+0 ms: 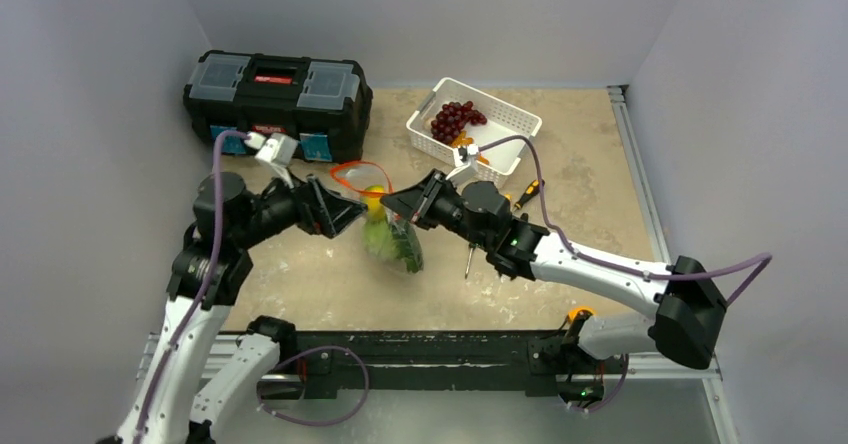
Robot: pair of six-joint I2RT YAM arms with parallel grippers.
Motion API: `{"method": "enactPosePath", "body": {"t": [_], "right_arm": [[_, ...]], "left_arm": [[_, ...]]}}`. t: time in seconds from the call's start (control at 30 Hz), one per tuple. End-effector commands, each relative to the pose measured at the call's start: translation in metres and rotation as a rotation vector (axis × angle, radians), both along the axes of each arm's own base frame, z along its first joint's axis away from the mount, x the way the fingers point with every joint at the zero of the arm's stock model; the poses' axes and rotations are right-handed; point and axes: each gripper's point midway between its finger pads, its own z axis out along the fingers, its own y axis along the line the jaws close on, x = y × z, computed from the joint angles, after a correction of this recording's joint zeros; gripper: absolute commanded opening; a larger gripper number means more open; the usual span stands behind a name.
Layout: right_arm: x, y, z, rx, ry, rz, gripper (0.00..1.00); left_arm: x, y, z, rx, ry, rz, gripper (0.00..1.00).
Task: Place the food in the zip-top bag and seal the zipper
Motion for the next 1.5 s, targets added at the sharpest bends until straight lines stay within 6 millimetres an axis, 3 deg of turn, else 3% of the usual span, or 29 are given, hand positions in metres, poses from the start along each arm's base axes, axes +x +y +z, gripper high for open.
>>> {"method": "enactPosePath", "body": {"t": [0.0, 0.13, 0.27, 0.43, 0.5, 0.57, 0.7, 0.8, 0.9, 0.97, 1.27, 1.4, 1.47], "right_arm": [[0.015, -0.024, 0.052, 0.036, -0.087, -0.096, 0.0], [0.029, -0.054, 0.05, -0.028, -0.081, -0.201, 0.0], [0.03, -0.072, 0.039, -0.036, -0.004, -0.265, 0.0], [0.03, -0.066, 0.017, -0.006, 0.124, -0.274, 0.0], [0.037, -0.065, 0.013, -0.021, 0.16, -0.312, 0.0], [0.043, -0.06, 0.01, -0.055, 0.19, -0.325, 0.0], [0.048, -0.049, 0.001, -0.135, 0.25, -0.335, 0.0], [0.051, -0.044, 0.008, -0.137, 0.251, -0.34, 0.0], [0.051, -0.041, 0.014, -0.136, 0.239, -0.35, 0.0], [0.051, -0.041, 0.019, -0.138, 0.234, -0.36, 0.0], [0.05, -0.028, 0.03, -0.095, 0.259, -0.355, 0.0], [0.048, -0.023, 0.027, -0.076, 0.276, -0.349, 0.0], [0.047, -0.024, 0.026, -0.08, 0.276, -0.35, 0.06]], "left_arm": [[-0.015, -0.051, 0.025, 0.064, -0.09, -0.258, 0.91], [-0.019, -0.076, 0.031, 0.143, -0.15, -0.315, 0.89], [-0.01, -0.087, 0.018, 0.227, -0.305, -0.325, 0.85], [0.012, -0.098, -0.001, 0.249, -0.538, -0.306, 0.72], [0.016, -0.106, 0.007, 0.218, -0.622, -0.292, 0.71], [0.031, -0.105, -0.003, 0.282, -0.622, -0.231, 0.71], [0.038, -0.115, -0.025, 0.396, -0.596, -0.234, 0.71], [0.045, -0.117, -0.039, 0.402, -0.564, -0.201, 0.67], [0.057, -0.11, -0.063, 0.439, -0.55, -0.137, 0.5], [0.065, -0.104, -0.064, 0.449, -0.547, -0.081, 0.43], [0.08, -0.108, -0.071, 0.442, -0.538, -0.038, 0.42], [0.078, -0.104, -0.065, 0.419, -0.561, -0.026, 0.25], [0.076, -0.102, -0.063, 0.43, -0.573, -0.038, 0.09]]}}
